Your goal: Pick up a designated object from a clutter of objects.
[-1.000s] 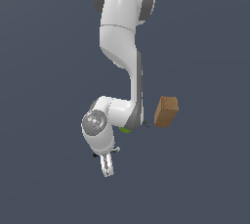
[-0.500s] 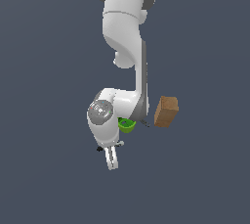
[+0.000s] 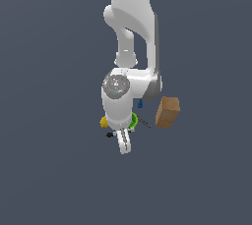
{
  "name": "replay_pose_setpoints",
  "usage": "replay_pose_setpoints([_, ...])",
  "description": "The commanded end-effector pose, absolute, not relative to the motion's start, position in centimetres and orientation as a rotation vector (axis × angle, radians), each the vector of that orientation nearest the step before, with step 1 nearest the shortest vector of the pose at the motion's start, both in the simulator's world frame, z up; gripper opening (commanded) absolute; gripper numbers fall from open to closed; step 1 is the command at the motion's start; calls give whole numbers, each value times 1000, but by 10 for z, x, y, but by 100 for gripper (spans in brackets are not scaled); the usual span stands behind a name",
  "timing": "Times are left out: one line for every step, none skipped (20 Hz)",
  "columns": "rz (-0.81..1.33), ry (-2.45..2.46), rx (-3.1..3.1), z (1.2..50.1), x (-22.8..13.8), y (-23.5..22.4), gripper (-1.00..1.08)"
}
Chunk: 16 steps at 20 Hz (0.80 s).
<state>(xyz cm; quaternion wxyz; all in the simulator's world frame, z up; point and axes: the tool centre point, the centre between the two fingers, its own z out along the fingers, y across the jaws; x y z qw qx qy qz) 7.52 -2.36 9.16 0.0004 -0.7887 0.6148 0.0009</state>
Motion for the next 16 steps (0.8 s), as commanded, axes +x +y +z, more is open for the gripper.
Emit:
replay_pose_setpoints([3, 1930, -2477, 108, 62, -11, -100])
replay_pose_setpoints([3, 1930, -2477, 115, 57, -6, -100])
replay_pose_setpoints([3, 1930, -2477, 122, 52, -1, -100])
replay_pose_setpoints([3, 1930, -2477, 128, 47, 3, -100])
replay_pose_setpoints([3, 1930, -2477, 135, 42, 8, -100])
replay_pose_setpoints([3, 1930, -2477, 142, 37, 13, -100])
replay_pose_setpoints([3, 1930, -2477, 149, 32, 18, -100])
replay_pose_setpoints([3, 1930, -2477, 156, 27, 23, -100])
replay_pose_setpoints([3, 1930, -2477, 163, 22, 28, -100])
replay_pose_setpoints([3, 1930, -2477, 169, 16, 33, -100])
replay_pose_setpoints([2, 1930, -2477, 176, 11, 38, -100])
replay_pose_setpoints([2, 1930, -2477, 183, 6, 43, -100])
replay_pose_setpoints([2, 1930, -2477, 191, 1, 48, -100])
replay_pose_setpoints([1, 1930, -2477, 198, -4, 53, -100])
replay_pose_setpoints([1, 1930, -2477, 205, -10, 59, -100])
replay_pose_setpoints([0, 1930, -2478, 212, -15, 64, -100])
